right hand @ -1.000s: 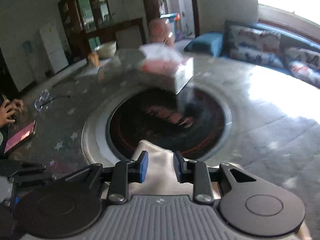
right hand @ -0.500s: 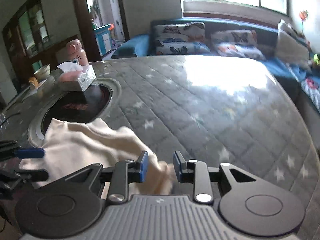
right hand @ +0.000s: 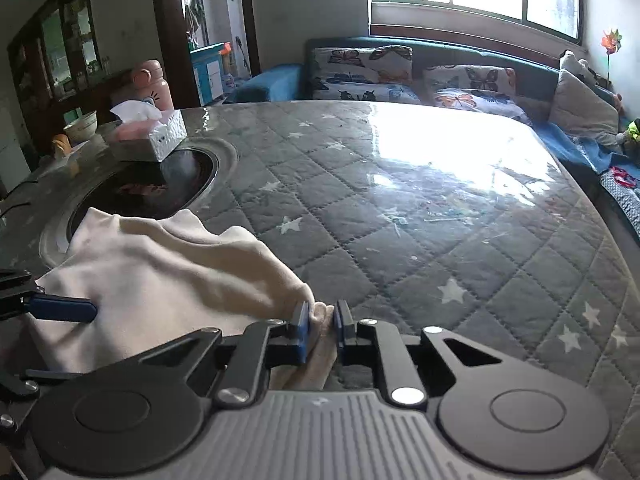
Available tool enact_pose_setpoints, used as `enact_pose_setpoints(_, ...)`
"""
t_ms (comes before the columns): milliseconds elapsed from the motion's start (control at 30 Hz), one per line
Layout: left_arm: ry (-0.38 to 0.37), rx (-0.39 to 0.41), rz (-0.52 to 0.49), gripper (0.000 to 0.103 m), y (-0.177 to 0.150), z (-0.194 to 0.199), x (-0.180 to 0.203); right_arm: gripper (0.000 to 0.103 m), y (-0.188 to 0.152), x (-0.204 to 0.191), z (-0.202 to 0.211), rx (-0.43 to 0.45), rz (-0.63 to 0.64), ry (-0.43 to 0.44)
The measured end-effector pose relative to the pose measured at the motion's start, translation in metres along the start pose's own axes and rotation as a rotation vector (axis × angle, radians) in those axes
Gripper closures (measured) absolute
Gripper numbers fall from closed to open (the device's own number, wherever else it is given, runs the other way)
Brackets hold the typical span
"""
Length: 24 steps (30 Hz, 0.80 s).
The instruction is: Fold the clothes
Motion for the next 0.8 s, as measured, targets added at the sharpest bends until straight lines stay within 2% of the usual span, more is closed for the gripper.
enact_pose_setpoints(200,-0.001,-0.002,-0.011,0.028,-0.002,0.0,0.0,0.094,0.001,-0.009,-0.003,-0.012,0.092,-0.071)
enact_pose_setpoints(300,-0.006,-0.001,-0.005,0.027,-0.001,0.0,-0.001,0.094,0.009,-0.014,0.004,0.015,0.106,-0.079)
enact_pose_setpoints(367,-0.008,-0.001,-0.008,0.026,-0.002,0.0,-0.001,0.094,0.019,-0.02,0.011,0.056,0.104,-0.048)
enact_pose_setpoints(500,-0.01,0.0,-0.014,0.025,-0.003,0.001,-0.001,0.094,0.035,-0.035,0.007,0.08,0.092,0.066)
enact_pose_setpoints(600,-0.011,0.0,-0.012,0.025,-0.004,0.002,-0.001,0.094,0.041,-0.042,-0.017,0.039,0.101,0.118)
enact_pose_setpoints(700,-0.011,0.005,-0.009,0.025,-0.004,0.003,-0.002,0.094,0.036,-0.04,-0.039,-0.008,0.099,0.083)
enact_pose_setpoints(800,-0.006,0.028,-0.007,0.025,0.001,0.01,-0.006,0.093,0.033,-0.034,-0.031,0.008,0.046,0.102)
Point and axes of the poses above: each gripper's, at about its wrist camera, not at the fingertips, and z roughly against the way its jaws point, x to its right, y to its top, the point moved 7 cm from there along -z, roughly the way its jaws point, and after that the axes turned 10 degrees about z, right-handed, at the moved point
